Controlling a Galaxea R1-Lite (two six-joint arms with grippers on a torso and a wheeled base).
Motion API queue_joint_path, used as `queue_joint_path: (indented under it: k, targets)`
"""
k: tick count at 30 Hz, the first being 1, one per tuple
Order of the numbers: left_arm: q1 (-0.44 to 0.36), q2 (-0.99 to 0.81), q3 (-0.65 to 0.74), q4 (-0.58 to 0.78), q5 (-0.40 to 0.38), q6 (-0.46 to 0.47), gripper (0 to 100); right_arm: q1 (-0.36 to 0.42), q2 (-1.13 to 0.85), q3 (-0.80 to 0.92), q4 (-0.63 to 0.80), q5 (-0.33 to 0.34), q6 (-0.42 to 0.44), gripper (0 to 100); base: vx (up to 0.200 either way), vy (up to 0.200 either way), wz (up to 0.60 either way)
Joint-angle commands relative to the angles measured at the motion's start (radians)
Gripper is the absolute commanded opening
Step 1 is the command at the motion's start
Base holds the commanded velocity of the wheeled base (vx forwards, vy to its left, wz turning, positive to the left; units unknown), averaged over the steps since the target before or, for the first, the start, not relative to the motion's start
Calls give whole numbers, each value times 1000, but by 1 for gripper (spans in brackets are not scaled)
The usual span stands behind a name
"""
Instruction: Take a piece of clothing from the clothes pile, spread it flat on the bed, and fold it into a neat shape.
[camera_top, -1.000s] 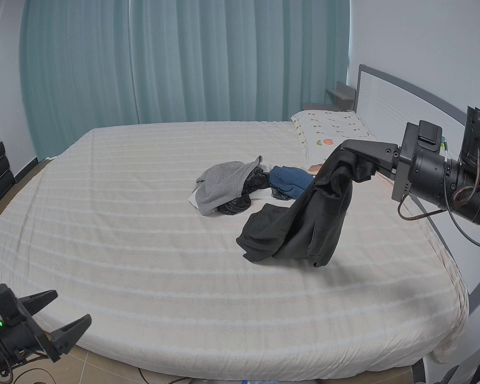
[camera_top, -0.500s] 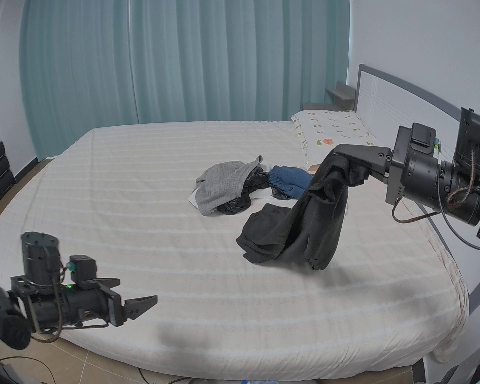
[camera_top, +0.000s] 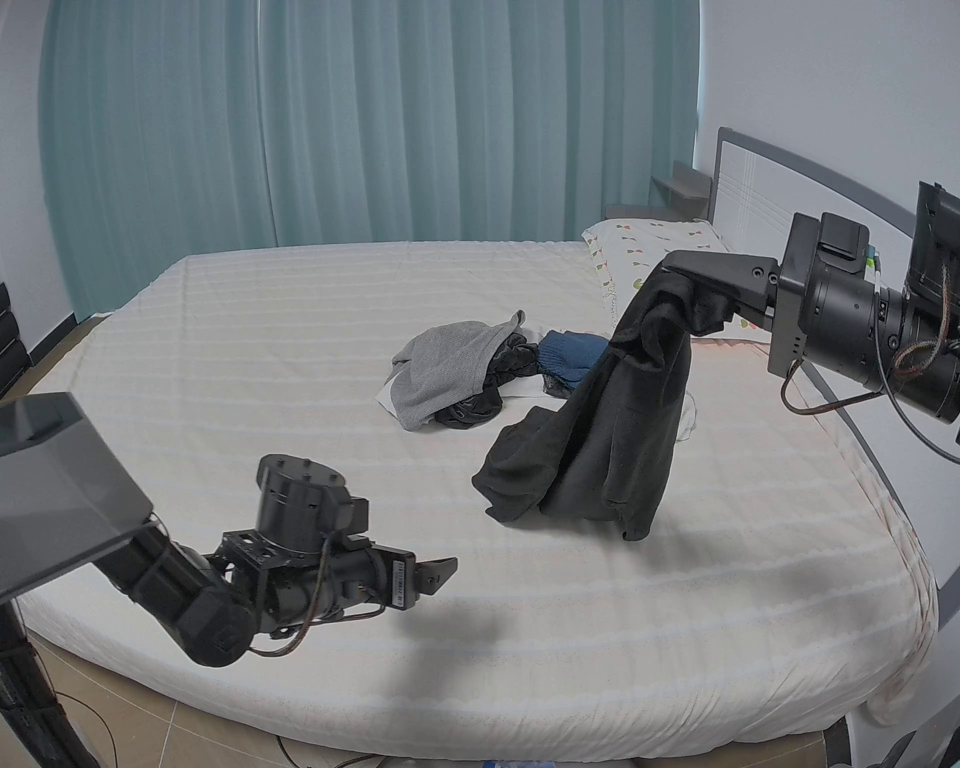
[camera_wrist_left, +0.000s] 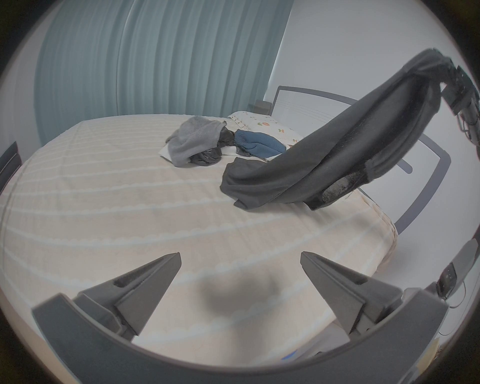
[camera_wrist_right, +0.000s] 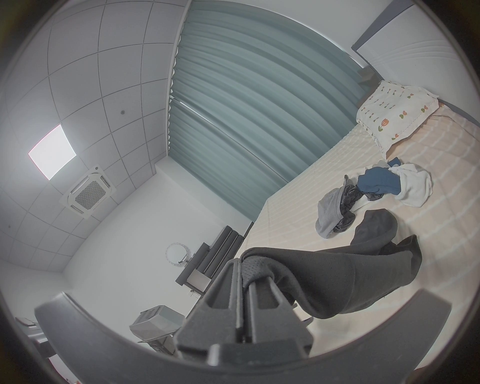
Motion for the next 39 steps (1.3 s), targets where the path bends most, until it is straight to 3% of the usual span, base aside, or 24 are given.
queue_joint_path:
  k: [1, 9, 14, 17, 21, 39]
  targets:
    - [-33, 113, -82, -4, 8, -7, 100, 17, 3, -9, 3, 0, 1, 0, 0, 0, 0]
    - [-70, 182, -187, -1, 17, -53, 100, 45, -2, -20, 3, 0, 0, 0, 0, 0, 0]
    - [-79, 227, -243, -1, 55, -60, 100, 54, -5, -31, 3, -1, 0, 0, 0, 0, 0]
    - [-93, 277, -302, 1, 116, -122, 100, 79, -27, -31, 3, -1, 1, 0, 0, 0, 0]
    - [-96, 315, -359, 5, 138, -158, 100, 94, -31, -32, 3, -1, 1, 0, 0, 0, 0]
    - [-100, 423, -478, 11, 173, -190, 100, 115, -59, -29, -5, -1, 4, 0, 0, 0, 0]
